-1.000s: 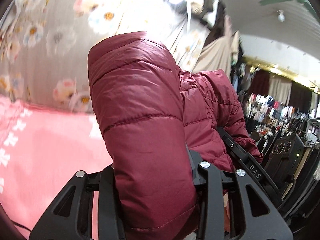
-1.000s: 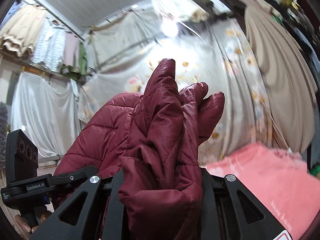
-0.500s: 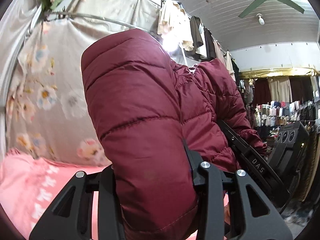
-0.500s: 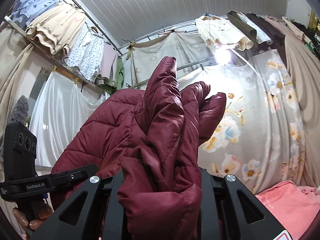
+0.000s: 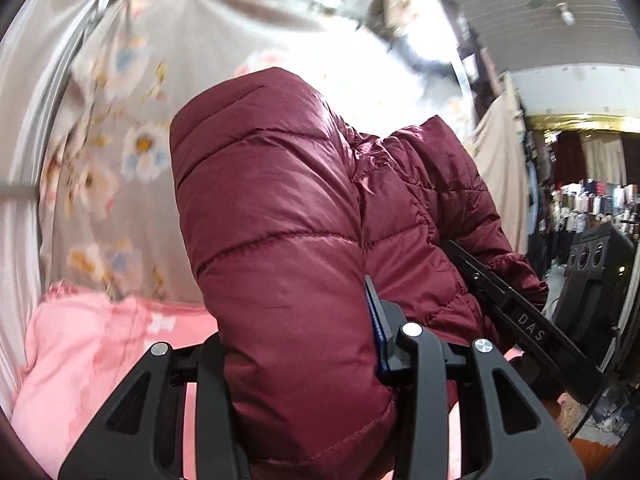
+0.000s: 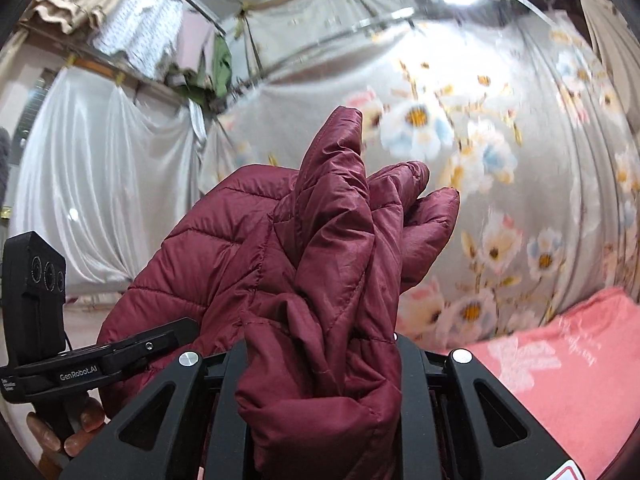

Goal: Fold large clothes

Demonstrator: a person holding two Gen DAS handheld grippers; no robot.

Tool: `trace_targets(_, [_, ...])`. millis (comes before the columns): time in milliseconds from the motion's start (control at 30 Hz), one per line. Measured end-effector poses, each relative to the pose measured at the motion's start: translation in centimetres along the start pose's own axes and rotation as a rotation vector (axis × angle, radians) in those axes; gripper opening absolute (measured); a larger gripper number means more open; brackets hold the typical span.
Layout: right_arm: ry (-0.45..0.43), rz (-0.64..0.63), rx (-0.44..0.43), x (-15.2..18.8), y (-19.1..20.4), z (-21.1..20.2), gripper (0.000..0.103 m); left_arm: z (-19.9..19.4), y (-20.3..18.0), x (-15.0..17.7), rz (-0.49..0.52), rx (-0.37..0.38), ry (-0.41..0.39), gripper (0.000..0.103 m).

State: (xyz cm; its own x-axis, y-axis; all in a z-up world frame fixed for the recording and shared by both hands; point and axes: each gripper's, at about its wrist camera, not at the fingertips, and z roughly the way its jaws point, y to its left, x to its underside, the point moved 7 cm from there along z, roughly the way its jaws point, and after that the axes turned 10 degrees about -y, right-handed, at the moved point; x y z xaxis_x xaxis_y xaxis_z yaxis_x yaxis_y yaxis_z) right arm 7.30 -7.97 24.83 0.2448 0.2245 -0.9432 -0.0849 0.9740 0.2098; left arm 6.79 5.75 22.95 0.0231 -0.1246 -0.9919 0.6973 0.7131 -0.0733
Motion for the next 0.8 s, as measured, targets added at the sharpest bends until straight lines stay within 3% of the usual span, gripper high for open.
trace_targets(300, [0.171,0.062,0.077,11.7,-3.2,6.7,0.018,7.1,8.7,10.5,-0.063,-0.043,0.175,0.037])
trace_targets(800, [0.408,0.06,0.186,26.1,-7.9,11.0,0.018,12.9,15.2,24.7,-0.16,-0.081,0.381,0.037])
